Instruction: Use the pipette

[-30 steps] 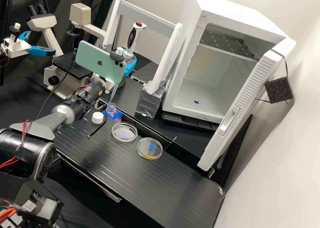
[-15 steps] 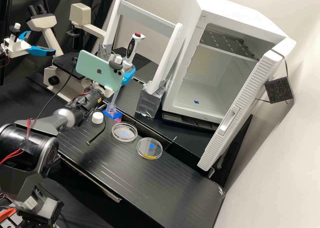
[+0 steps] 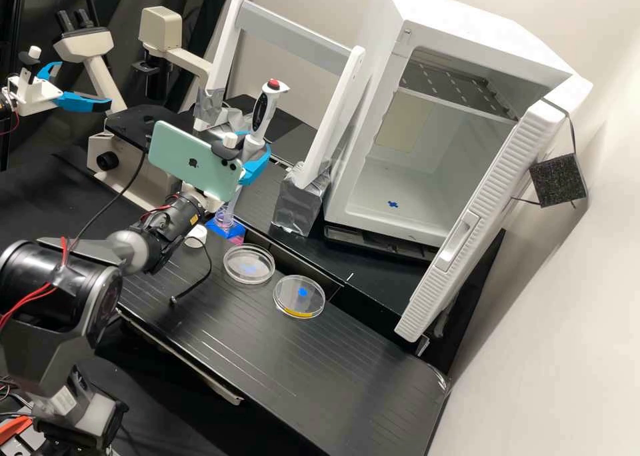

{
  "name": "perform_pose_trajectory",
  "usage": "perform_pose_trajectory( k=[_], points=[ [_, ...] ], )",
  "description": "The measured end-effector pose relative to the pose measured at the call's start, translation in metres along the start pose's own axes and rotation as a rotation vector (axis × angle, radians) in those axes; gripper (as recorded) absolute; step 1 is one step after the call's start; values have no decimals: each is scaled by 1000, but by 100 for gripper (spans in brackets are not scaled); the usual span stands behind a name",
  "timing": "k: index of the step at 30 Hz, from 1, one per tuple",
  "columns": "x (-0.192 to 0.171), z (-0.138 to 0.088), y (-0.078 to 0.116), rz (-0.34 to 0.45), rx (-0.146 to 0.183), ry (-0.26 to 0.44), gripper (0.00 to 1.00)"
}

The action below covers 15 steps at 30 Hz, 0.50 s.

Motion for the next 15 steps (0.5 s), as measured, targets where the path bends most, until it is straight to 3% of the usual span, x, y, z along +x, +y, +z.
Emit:
perform_pose_trajectory(
  k=[15],
  points=[
    [-14,0,-19,-72,-14,20,0]
  ],
)
